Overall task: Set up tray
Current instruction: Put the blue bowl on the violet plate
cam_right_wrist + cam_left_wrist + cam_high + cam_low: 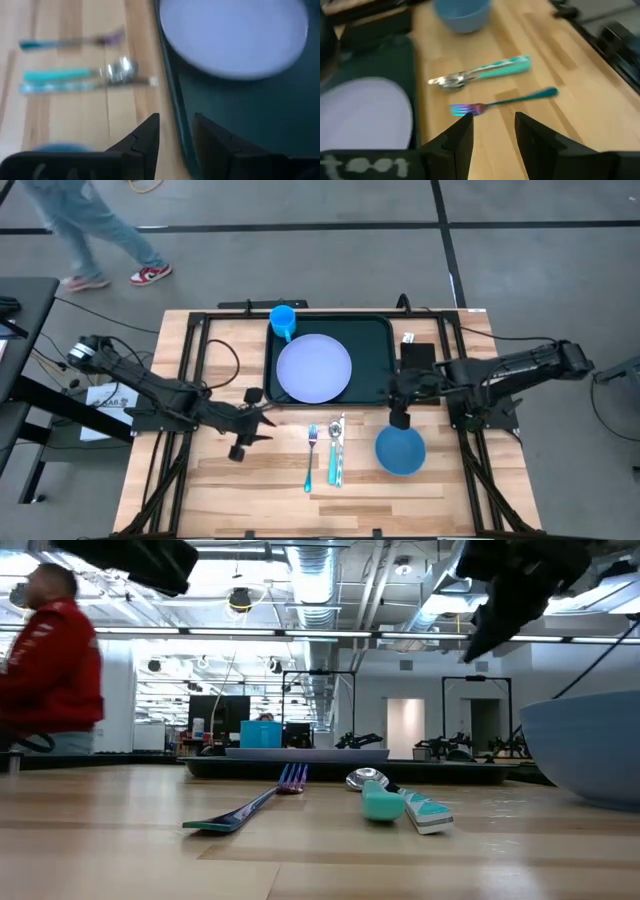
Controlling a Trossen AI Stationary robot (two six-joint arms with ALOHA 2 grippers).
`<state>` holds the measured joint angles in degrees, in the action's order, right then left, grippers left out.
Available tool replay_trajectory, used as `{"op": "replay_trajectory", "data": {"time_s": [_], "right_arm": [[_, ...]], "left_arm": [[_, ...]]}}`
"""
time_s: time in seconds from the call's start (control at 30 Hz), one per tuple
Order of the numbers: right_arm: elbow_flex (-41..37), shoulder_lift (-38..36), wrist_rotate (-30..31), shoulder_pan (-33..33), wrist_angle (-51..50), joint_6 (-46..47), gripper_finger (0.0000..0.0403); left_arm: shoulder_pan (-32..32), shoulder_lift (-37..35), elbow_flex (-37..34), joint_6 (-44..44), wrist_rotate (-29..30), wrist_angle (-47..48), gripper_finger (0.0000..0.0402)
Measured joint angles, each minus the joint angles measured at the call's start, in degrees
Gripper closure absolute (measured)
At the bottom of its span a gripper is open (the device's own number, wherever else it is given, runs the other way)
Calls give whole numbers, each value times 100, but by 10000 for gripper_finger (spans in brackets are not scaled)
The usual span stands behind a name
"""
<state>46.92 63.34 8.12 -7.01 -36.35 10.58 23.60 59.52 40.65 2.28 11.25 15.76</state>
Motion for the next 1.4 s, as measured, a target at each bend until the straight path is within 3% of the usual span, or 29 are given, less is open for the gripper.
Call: {"op": "replay_trajectory", "data": {"time_s": [0.1,0.2,0.37,0.6,0.77,0.83,1.13,1.4], "right_arm": [[610,344,-439,0,-1349,448,295],[1074,532,-881,-4,-2203,826,295],[1237,512,-1439,-51,-2789,1351,295],[791,324,-1483,-444,-2725,2475,295],[438,415,-1401,-765,-2210,3015,295],[399,486,-1401,-866,-1969,3149,295],[167,899,-1399,-1243,-1732,3569,295],[131,1219,-1316,-1320,-1740,3601,295]], "left_arm": [[-189,-364,-422,597,-485,-540,268],[-489,-837,-772,647,-583,-1094,268],[-1019,-1611,-1156,828,-441,-1697,269],[-1470,-2434,-1176,1300,-323,-1395,268],[-1642,-2939,-1183,-100,263,-648,268],[-1697,-3136,-1183,-232,371,-514,269],[-1723,-3557,-1181,-264,-354,245,269],[-1723,-3553,-1181,-313,-396,242,269]]}}
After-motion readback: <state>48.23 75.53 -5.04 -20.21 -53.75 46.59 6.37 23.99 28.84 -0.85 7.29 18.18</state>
